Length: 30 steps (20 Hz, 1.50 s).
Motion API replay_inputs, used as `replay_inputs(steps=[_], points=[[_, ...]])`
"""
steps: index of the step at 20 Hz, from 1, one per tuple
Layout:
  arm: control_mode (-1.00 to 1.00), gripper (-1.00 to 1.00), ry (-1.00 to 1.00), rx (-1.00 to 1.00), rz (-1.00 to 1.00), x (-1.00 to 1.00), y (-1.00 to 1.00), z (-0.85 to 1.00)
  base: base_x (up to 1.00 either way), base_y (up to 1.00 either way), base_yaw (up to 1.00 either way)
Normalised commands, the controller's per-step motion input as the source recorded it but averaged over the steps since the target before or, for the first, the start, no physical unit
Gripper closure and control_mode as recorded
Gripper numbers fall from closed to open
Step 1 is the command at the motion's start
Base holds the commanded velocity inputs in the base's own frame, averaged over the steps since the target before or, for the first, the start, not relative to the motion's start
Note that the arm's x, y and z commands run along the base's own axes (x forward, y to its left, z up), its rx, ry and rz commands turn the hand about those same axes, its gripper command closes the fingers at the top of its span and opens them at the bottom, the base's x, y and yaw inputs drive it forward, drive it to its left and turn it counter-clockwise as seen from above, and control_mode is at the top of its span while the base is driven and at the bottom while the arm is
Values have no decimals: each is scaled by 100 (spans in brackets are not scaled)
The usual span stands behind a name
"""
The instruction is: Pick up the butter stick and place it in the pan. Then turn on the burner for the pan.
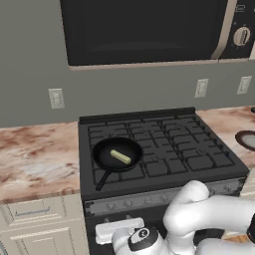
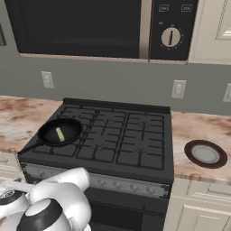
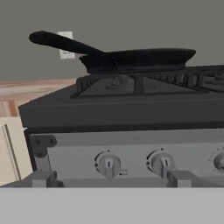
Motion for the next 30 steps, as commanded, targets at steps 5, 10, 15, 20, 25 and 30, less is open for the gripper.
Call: replay_inputs(steps=[5, 10, 15, 20, 25, 30], points=[[-100, -100, 0, 0, -8, 49, 0, -7, 0, 0, 0], [-100, -100, 0, 0, -5, 45, 0, -29, 0, 0, 0], [-100, -100, -4, 0, -1, 28, 2, -36, 0, 0, 0], [-100, -100, -7, 0, 0, 12, 5, -27, 0, 0, 0], [-100, -100, -6, 0, 0, 11, 3, -19, 0, 0, 0], [-100, -100, -2, 0, 0, 19, 0, -14, 0, 0, 0]])
